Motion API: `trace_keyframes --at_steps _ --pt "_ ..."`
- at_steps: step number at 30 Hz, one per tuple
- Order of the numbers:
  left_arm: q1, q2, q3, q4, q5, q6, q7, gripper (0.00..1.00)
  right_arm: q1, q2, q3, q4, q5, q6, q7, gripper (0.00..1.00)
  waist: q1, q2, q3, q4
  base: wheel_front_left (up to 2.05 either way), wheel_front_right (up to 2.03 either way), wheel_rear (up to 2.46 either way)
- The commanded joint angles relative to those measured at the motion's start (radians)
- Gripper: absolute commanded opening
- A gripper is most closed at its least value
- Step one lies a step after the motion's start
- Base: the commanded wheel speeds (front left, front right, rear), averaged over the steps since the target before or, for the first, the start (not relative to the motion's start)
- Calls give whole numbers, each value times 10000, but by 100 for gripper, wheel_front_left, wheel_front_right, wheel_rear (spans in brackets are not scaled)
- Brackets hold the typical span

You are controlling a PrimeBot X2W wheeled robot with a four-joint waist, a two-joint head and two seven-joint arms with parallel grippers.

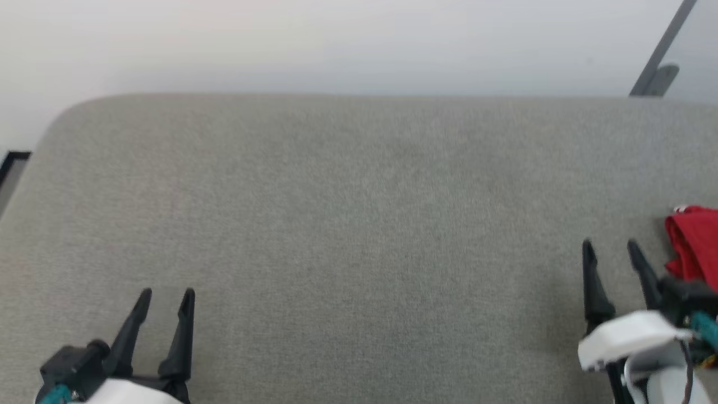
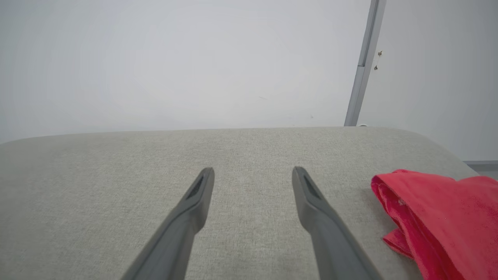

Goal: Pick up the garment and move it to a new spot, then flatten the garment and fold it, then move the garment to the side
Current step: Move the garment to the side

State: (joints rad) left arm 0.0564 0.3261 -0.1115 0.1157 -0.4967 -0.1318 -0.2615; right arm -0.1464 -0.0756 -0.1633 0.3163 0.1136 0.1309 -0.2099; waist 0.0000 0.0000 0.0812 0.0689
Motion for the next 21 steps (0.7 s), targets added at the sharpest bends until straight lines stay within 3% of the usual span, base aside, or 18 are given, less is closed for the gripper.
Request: trace_keyframes --at_steps 1,21 --pt "163 -45 77 12 65 25 -47 100 252 40 -3 -89 63 -4 -83 100 0 0 -374 151 0 0 0" --pt "1545 -450 699 -462 151 25 -45 100 2640 251 -103 -2340 997 -4 72 100 0 0 -1036 467 0 0 0"
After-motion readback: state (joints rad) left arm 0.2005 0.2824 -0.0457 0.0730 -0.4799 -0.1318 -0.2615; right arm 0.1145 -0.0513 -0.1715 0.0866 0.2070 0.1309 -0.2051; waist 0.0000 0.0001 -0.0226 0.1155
